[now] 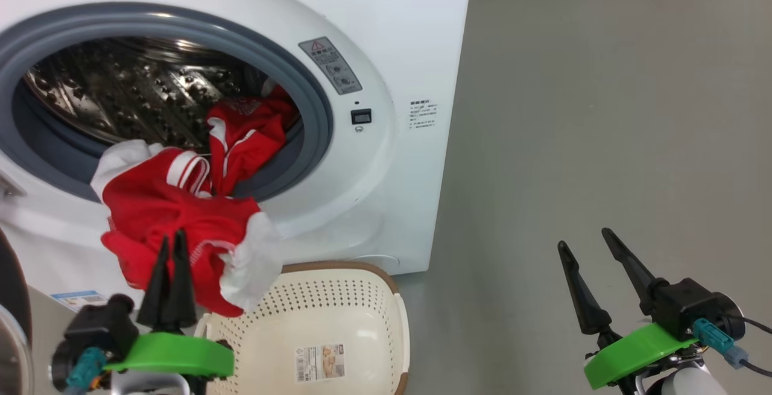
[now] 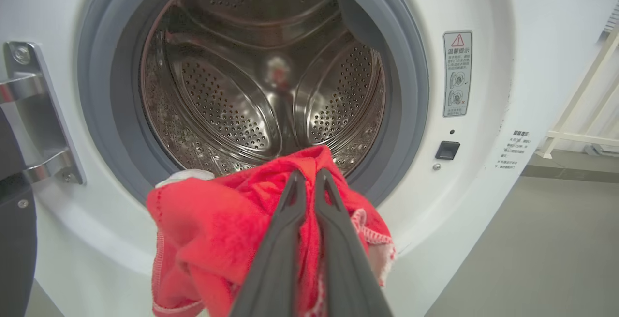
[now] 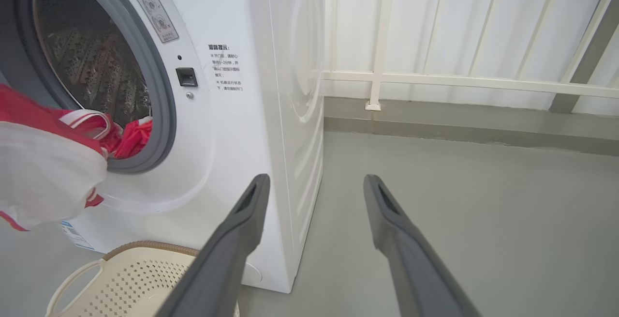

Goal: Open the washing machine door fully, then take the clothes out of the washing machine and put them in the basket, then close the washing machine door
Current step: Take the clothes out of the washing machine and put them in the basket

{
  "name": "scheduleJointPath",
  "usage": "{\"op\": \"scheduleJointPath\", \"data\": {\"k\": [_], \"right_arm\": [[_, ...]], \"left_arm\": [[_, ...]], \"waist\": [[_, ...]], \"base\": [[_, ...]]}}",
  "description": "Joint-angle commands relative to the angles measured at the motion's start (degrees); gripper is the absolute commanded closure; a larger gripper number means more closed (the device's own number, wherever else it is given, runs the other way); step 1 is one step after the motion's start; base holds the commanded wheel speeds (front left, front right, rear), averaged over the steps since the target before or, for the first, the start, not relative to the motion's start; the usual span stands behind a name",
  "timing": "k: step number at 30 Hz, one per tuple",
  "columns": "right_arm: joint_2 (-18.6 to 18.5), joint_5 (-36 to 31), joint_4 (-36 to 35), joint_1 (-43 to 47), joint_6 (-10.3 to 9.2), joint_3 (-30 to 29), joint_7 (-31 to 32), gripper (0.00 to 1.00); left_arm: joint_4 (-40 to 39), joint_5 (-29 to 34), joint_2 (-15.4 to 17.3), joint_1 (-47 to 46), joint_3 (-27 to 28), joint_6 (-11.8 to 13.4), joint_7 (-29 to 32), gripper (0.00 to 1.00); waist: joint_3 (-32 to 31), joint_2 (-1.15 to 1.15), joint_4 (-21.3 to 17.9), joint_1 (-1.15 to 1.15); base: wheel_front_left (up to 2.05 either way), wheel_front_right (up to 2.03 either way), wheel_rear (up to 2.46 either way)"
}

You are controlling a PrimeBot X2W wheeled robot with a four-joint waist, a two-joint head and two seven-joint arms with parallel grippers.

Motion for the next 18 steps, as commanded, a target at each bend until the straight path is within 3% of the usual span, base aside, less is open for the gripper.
{"op": "scheduleJointPath", "data": {"k": [1, 10, 18], "right_arm": [[-0.23, 0.53, -1.49, -0.56, 0.02, 0.84, -0.36, 0.0], [0.06, 0.45, -1.77, -1.56, 0.02, 0.49, -0.36, 0.0], [0.09, 0.44, -2.24, -3.37, 0.02, 0.2, -0.36, 0.0]], "left_arm": [[-1.19, -0.42, 0.7, -0.39, 1.15, 0.53, -0.69, 1.0], [5.45, -3.07, 0.54, -1.52, -3.15, 1.11, -0.46, 1.0], [15.6, -4.95, 0.52, -6.67, -4.3, -1.22, -0.66, 1.0]], "waist": [[0.66, 0.0, -0.21, 0.0], [3.87, 0.0, -1.29, 0.0], [7.98, 0.0, -1.88, 0.0]], "base": [[0.0, 0.0, 0.0], [0.0, 0.0, 0.0], [0.0, 0.0, 0.0]]}}
